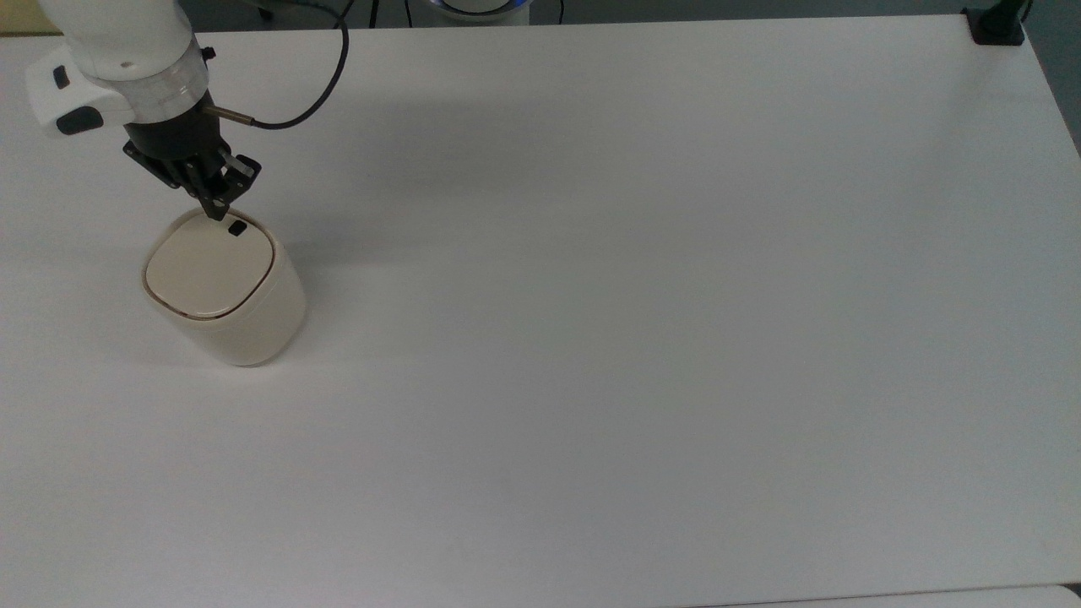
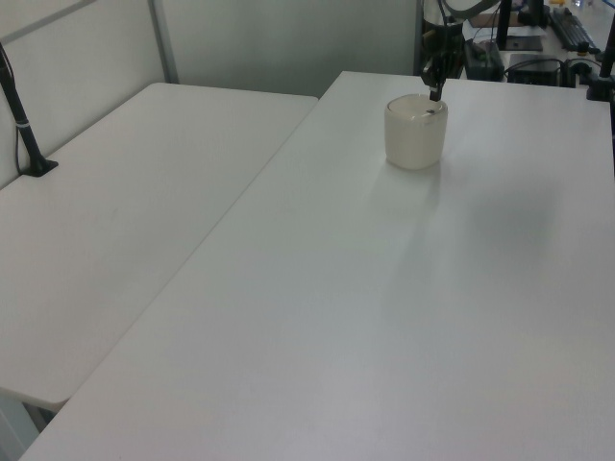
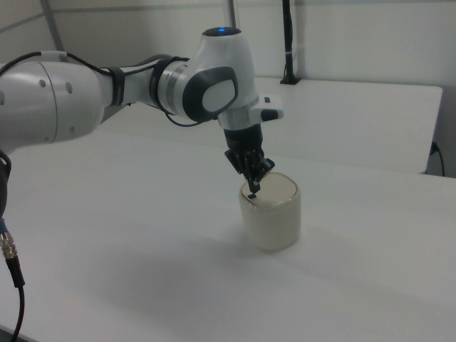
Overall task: Open the trash bin
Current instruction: 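Lower the gripper onto the dark tab at the bin lid's edge, then lift the gripper upward, flipping the lid open by its tab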
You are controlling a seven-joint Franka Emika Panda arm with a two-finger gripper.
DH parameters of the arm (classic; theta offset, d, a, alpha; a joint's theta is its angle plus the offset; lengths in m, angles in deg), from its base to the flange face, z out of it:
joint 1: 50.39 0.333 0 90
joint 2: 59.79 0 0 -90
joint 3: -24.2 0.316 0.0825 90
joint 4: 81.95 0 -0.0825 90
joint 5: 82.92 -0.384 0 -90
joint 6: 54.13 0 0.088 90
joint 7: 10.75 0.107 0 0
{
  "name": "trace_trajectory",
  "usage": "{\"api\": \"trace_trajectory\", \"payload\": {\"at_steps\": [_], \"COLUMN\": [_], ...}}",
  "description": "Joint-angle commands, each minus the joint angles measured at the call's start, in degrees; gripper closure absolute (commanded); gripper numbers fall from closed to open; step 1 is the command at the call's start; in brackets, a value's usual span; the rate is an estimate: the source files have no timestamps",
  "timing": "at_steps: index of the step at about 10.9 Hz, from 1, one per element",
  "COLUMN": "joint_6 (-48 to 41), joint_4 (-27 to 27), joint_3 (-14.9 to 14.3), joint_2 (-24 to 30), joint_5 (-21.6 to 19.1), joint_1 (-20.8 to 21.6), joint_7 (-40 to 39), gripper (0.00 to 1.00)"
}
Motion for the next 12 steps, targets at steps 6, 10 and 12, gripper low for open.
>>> {"api": "trace_trajectory", "payload": {"at_steps": [6,10,12], "joint_6": [3.79,2.92,1.26], "joint_4": [-0.45,0.17,0.17], "joint_3": [0.14,0.23,0.93], "joint_2": [-3.42,-1.86,0.43], "joint_5": [-1.3,-1.39,-1.39], "joint_1": [-0.12,0.23,0.67], "joint_7": [1.7,1.61,1.52], "gripper": [0.98,0.97,0.94]}}
